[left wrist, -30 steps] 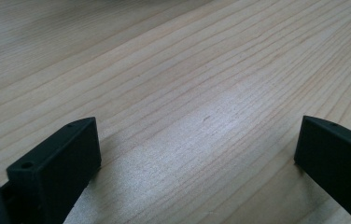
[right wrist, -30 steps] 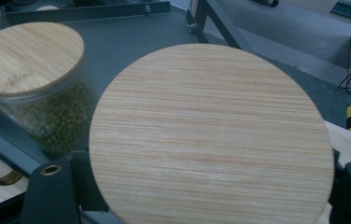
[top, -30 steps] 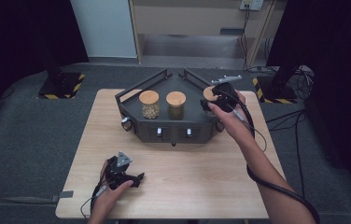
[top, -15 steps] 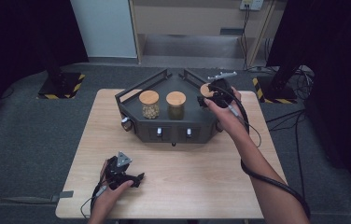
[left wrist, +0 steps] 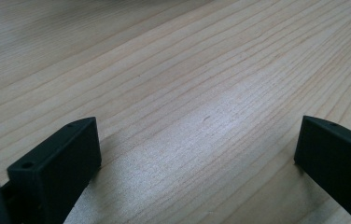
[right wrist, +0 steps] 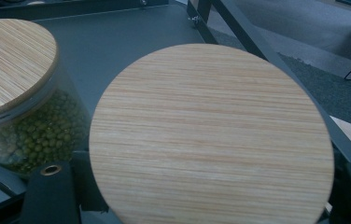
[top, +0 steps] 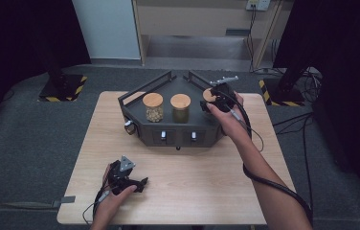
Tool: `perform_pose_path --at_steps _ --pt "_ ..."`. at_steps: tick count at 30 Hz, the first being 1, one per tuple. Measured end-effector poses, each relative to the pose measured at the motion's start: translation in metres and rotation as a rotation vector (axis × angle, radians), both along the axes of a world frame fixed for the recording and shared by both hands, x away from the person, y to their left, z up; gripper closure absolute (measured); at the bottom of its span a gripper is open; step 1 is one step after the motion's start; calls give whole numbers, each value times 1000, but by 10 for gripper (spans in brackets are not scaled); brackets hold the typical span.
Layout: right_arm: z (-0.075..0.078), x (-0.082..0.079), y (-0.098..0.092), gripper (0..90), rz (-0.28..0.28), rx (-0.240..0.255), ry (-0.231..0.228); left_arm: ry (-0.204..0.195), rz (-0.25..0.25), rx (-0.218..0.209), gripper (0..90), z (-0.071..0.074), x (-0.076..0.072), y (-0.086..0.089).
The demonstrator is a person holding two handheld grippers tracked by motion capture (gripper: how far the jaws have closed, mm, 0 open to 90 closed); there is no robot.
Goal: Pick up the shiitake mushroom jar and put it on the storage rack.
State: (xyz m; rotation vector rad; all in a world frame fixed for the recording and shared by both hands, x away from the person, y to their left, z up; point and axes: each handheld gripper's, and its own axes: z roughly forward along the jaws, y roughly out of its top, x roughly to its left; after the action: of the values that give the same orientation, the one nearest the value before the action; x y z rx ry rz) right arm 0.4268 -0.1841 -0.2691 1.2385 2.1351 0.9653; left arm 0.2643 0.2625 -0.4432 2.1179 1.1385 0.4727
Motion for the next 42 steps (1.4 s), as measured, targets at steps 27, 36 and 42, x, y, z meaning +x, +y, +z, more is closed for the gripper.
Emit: perform_pose_path --at_steps 27,36,42 --pt "-9 2 10 257 18 6 7 0 0 0 0 0 0 0" --pt "-14 4 10 257 22 12 15 0 1 0 0 0 0 0" --pt "-17 5 10 257 21 14 20 0 1 0 0 0 0 0"
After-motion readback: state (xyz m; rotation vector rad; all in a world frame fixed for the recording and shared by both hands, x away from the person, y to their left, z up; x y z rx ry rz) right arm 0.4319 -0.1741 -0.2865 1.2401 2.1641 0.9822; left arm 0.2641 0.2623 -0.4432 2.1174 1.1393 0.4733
